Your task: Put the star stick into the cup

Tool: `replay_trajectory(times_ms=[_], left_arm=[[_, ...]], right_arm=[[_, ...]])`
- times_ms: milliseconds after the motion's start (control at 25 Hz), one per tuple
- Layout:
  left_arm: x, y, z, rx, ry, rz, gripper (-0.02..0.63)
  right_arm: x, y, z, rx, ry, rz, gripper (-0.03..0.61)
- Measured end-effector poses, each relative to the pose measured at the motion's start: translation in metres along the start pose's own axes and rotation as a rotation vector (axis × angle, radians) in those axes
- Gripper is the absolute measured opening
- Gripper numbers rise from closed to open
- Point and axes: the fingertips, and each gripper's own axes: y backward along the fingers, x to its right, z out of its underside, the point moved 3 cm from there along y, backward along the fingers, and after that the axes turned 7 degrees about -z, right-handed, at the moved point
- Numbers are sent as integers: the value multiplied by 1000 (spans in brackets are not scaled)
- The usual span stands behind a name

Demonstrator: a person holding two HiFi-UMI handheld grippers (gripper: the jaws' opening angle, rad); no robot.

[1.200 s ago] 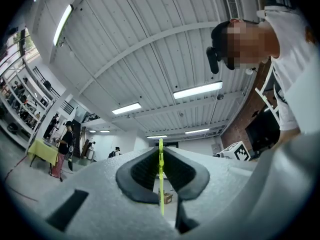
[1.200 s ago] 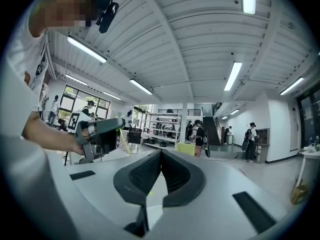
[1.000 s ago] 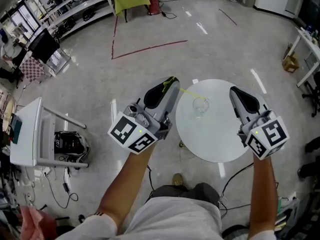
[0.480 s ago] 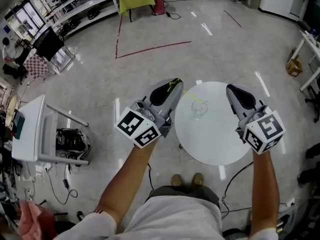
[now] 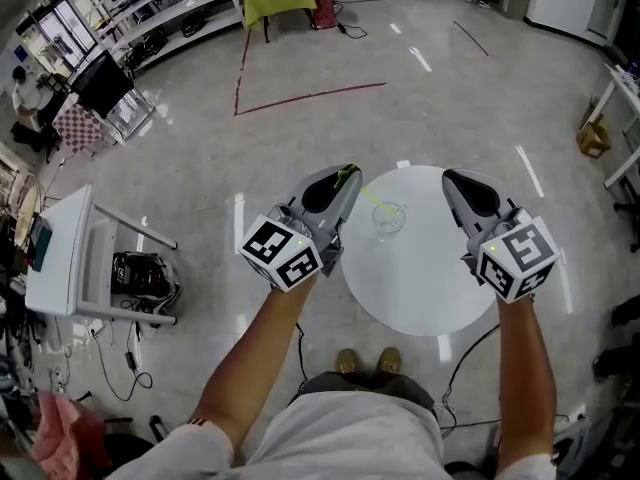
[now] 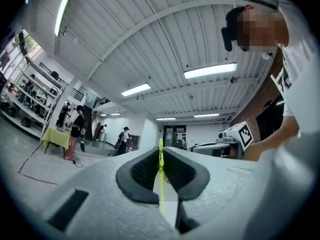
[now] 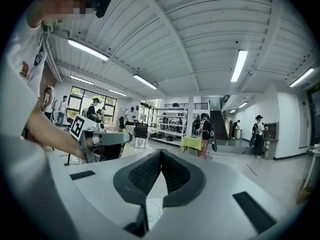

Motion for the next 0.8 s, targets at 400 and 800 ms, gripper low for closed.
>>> replay_trajectory(times_ms=[400,800], left_arm=[[-12,-25,51,-105,29,-50,29],[-26,-33,96,-199,62,-95,29]], right_arm=[[13,2,27,-27,-45,-19,11],[23,-7,39,-46,-63,-32,12]])
